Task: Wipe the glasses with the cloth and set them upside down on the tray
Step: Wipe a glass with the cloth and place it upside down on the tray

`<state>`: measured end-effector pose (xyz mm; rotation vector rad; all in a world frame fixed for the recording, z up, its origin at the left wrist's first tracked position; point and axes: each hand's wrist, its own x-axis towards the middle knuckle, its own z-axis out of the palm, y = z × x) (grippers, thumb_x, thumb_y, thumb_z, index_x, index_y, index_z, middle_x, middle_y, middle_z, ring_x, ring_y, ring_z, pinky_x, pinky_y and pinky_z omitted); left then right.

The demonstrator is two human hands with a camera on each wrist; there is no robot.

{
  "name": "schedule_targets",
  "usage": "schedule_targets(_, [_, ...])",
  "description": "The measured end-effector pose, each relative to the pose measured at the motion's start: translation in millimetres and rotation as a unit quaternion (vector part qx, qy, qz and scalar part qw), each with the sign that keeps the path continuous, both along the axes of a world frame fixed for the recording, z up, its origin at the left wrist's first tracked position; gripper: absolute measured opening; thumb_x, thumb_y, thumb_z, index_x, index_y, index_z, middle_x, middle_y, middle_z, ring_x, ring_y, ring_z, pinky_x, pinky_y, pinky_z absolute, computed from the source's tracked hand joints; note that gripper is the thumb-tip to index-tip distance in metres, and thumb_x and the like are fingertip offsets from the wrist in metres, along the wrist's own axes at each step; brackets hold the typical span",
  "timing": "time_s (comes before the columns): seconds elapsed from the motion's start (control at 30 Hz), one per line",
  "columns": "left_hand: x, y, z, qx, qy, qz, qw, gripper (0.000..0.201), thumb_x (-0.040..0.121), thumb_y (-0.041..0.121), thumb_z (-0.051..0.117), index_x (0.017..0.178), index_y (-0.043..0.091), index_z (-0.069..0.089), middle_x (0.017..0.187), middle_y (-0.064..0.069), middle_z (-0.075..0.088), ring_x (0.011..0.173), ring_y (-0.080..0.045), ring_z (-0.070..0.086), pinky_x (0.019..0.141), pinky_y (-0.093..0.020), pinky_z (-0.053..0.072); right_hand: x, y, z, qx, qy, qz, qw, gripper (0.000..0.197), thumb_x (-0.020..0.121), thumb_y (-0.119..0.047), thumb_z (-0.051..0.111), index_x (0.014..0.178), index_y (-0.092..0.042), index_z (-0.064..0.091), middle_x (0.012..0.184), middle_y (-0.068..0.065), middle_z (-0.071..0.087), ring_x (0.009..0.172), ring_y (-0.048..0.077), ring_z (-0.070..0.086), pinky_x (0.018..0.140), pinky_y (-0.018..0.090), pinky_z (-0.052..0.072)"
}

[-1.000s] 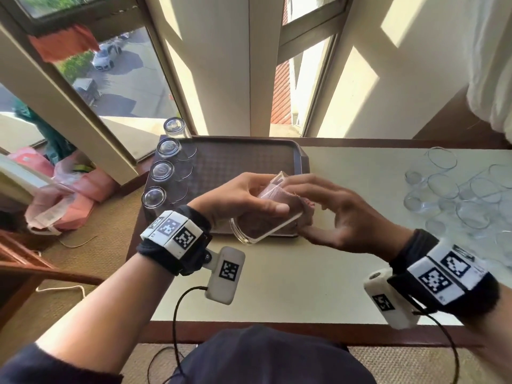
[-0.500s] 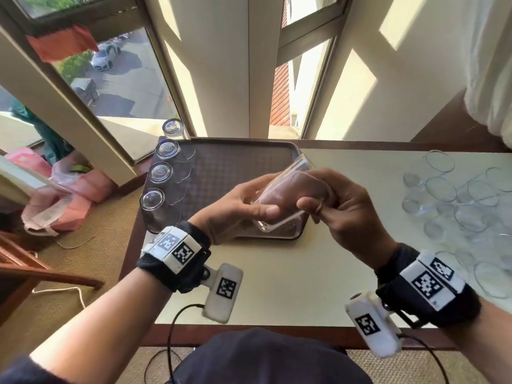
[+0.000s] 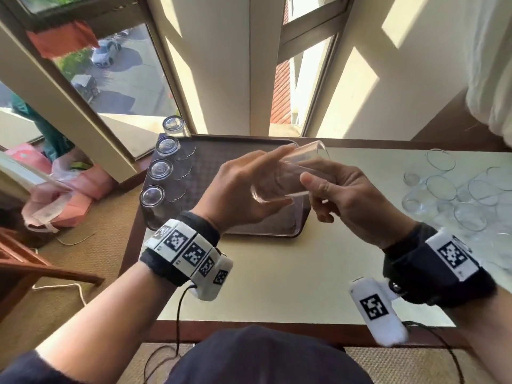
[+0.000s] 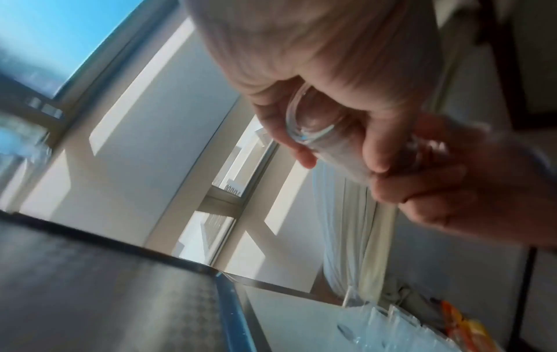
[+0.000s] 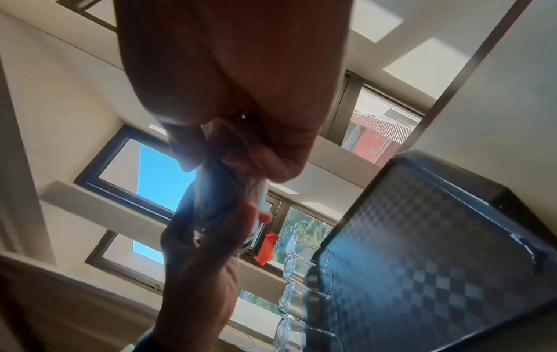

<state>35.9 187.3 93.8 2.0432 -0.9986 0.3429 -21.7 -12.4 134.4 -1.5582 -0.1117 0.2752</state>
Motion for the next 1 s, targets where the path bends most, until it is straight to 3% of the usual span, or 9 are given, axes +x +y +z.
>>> schedule_targets(0.13, [8, 2, -2, -0.081, 0.139, -0.043, 0.986, 0.094, 0.066, 0.015, 0.093, 0.146, 0.002, 0.045, 0.125, -0.011, 0.068, 0.109, -0.017, 0.069, 0.094, -0.021, 0.052, 1, 6, -2, 0.038, -0.064, -0.03, 0.997, 0.032, 0.095, -0.013, 0.057, 0.126, -0.005, 0.061, 0.098, 0.001, 0.063, 0.07, 0.004, 0.058, 0.058, 0.016, 0.047])
schedule_targets(0.27, [14, 11, 1, -0.199, 0.493, -0.137, 0.836, 0.083, 0.064, 0.031, 0.092, 0.135, 0.007, 0.058, 0.119, -0.006, 0.071, 0.1, -0.02, 0.07, 0.078, -0.03, 0.059, 8, -1, -2, -0.121, -0.222, 0.024, 0.967, 0.03, 0.093, -0.016, 0.061, 0.122, -0.011, 0.06, 0.119, 0.001, 0.058, 0.113, 0.003, 0.058, 0.092, 0.018, 0.049])
schedule_targets(0.4, [2, 5, 1, -0.216, 0.412, -0.065, 0.883, 0.067, 0.065, 0.021, 0.09, 0.126, 0.007, 0.065, 0.112, -0.006, 0.075, 0.095, -0.017, 0.072, 0.076, -0.032, 0.06, 10, -4, 9, -0.076, -0.125, 0.064, 0.987, 0.031, 0.095, 0.0, 0.058, 0.126, -0.003, 0.058, 0.108, 0.001, 0.063, 0.089, -0.002, 0.063, 0.073, 0.012, 0.051])
schedule_targets(0.53, [6, 3, 3, -0.072, 0.049, 0.017, 0.996, 0.071, 0.066, 0.022, 0.095, 0.127, 0.0, 0.065, 0.114, -0.012, 0.073, 0.098, -0.015, 0.071, 0.092, -0.02, 0.053, 5, -7, 6, -0.003, 0.0, 0.049, 0.999, 0.037, 0.094, -0.01, 0.058, 0.131, -0.013, 0.056, 0.062, -0.017, 0.06, 0.05, 0.011, 0.041, 0.046, 0.023, 0.041])
schedule_targets(0.63, [6, -1, 5, -0.013, -0.08, 0.008, 0.997, 0.072, 0.069, 0.023, 0.094, 0.128, -0.004, 0.062, 0.111, -0.013, 0.071, 0.096, -0.017, 0.067, 0.09, -0.015, 0.05, 3, -9, 0, 0.054, 0.033, 0.015, 0.998, 0.041, 0.094, -0.015, 0.06, 0.134, -0.011, 0.054, 0.057, -0.011, 0.054, 0.046, 0.01, 0.037, 0.042, 0.025, 0.038])
schedule_targets(0.73, [6, -4, 0, -0.094, 0.142, -0.028, 0.985, 0.094, 0.065, 0.03, 0.093, 0.144, 0.008, 0.045, 0.123, -0.008, 0.067, 0.106, -0.015, 0.068, 0.094, -0.024, 0.055, -1, -9, -4, 0.088, 0.025, -0.02, 0.996, 0.038, 0.094, -0.014, 0.058, 0.132, -0.008, 0.055, 0.07, -0.009, 0.066, 0.049, 0.013, 0.046, 0.044, 0.025, 0.043])
schedule_targets(0.83, [3, -9, -1, -0.247, 0.449, -0.113, 0.851, 0.089, 0.063, 0.041, 0.092, 0.137, 0.012, 0.05, 0.116, -0.009, 0.069, 0.08, -0.017, 0.071, 0.07, -0.031, 0.061, 3, -9, 1, 0.008, -0.094, -0.026, 0.995, 0.039, 0.088, -0.005, 0.058, 0.126, -0.009, 0.059, 0.098, 0.006, 0.067, 0.066, 0.005, 0.06, 0.054, 0.019, 0.049])
schedule_targets(0.9, [1, -10, 1, -0.304, 0.49, -0.108, 0.809, 0.072, 0.066, 0.038, 0.09, 0.125, 0.009, 0.062, 0.101, -0.005, 0.072, 0.063, -0.013, 0.066, 0.055, -0.024, 0.055, 5, -9, 6, -0.052, -0.146, 0.008, 0.988, 0.041, 0.087, -0.001, 0.059, 0.127, -0.013, 0.056, 0.111, 0.009, 0.064, 0.077, -0.003, 0.062, 0.06, 0.013, 0.049])
schedule_targets(1.0, [-3, -8, 7, -0.283, 0.428, -0.072, 0.856, 0.061, 0.073, 0.008, 0.083, 0.128, -0.002, 0.06, 0.112, -0.013, 0.071, 0.074, -0.015, 0.071, 0.057, -0.023, 0.056, 4, -11, 7, -0.023, -0.079, 0.031, 0.996, 0.032, 0.089, -0.008, 0.056, 0.121, -0.015, 0.06, 0.085, -0.015, 0.068, 0.055, 0.007, 0.052, 0.047, 0.022, 0.043])
